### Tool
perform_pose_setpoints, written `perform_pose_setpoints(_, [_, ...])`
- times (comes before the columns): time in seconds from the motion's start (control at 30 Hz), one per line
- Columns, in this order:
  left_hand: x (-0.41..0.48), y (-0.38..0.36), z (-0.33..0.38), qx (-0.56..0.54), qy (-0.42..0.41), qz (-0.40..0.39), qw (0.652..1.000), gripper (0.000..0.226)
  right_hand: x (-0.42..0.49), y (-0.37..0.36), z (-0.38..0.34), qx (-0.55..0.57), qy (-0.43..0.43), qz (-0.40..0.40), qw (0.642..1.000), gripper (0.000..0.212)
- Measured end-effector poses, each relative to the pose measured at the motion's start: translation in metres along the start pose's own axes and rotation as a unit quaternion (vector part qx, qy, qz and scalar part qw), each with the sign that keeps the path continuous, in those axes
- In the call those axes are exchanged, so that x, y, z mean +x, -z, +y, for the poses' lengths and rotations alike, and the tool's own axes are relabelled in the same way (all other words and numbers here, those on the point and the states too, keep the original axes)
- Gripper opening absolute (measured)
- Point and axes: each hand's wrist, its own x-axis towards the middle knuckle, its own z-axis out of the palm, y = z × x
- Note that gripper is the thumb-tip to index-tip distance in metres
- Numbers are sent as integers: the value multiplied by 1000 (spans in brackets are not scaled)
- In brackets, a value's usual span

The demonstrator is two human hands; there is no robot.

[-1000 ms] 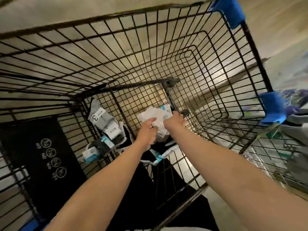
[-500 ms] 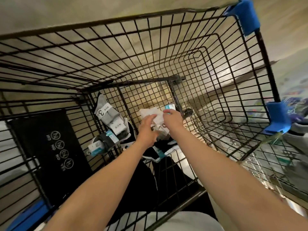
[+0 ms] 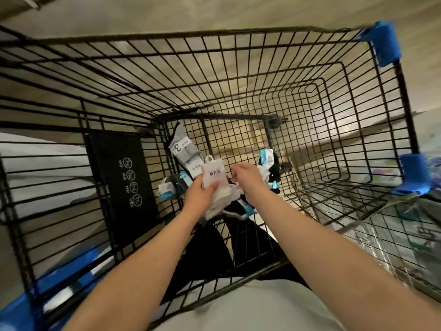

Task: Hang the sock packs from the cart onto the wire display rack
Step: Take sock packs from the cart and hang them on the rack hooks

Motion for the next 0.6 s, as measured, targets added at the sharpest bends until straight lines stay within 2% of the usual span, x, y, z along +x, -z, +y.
perform_pose_setpoints(0.1, [-8, 0, -13, 27, 30, -28, 999, 28, -3, -9, 11, -34, -18, 36, 999, 24])
perform_pose_setpoints(0.27, [-12, -16, -36, -39, 91, -59, 993, 32, 2, -24, 34, -64, -75, -15, 995, 15])
perform_pose_setpoints(0.47, [5, -26, -38, -28, 104, -6, 994, 39, 6, -23, 39, -51, -60, -19, 997, 16])
perform_pose_setpoints(0.6, [17, -33, -34, -26, 87, -8, 996, 29, 16, -25, 35, -71, -28, -3, 997, 15])
